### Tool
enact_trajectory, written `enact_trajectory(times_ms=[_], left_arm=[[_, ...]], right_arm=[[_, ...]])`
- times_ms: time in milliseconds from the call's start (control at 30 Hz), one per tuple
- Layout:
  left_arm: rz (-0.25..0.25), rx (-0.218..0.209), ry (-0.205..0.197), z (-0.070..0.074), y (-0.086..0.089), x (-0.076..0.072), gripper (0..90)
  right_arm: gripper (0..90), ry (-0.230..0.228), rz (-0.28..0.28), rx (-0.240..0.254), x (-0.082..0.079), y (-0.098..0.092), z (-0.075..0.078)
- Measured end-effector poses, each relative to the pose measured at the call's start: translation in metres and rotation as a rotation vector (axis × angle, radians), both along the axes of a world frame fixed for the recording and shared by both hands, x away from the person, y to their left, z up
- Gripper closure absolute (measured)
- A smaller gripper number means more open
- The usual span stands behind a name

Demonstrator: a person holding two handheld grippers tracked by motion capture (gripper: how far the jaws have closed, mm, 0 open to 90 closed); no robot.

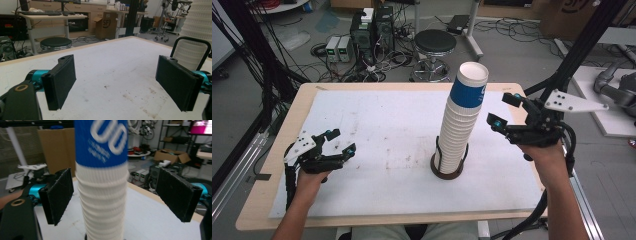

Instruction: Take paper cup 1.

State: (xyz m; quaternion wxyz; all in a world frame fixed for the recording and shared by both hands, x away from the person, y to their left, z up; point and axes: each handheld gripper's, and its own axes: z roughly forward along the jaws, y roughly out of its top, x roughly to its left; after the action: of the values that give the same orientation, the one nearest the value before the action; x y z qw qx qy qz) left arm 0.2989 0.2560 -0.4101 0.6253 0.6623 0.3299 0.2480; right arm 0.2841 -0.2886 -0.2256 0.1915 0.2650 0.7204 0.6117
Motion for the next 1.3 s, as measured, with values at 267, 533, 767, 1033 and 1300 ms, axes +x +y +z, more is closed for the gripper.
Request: enact_trajectory(times_ms=[267,533,767,1033,1300], left_arm=[[-0.006,-0.002,0.000,0.000,-0.001,0.000,16.3],[-0.008,-0.008,0.003,0.000,0.000,-0.001,16.3],[-0.009,-0.010,0.004,0.000,0.001,-0.001,16.4],[-0.012,-0.011,0.004,0.001,0.000,-0.001,16.5],[-0.018,-0.017,0.002,0.001,0.000,-0.001,16.5]], right_arm=[[15.4,-0.011,0.029,-0.045,0.021,0.038,0.035],[27.0,0.002,0.031,-0.038,0.033,0.056,0.045],[28.2,0.017,0.052,-0.014,0.035,0.051,0.051],[28.7,-0.086,0.047,0.055,0.020,0.041,0.087],[28.7,-0.152,0.015,0.079,0.003,0.024,0.107]])
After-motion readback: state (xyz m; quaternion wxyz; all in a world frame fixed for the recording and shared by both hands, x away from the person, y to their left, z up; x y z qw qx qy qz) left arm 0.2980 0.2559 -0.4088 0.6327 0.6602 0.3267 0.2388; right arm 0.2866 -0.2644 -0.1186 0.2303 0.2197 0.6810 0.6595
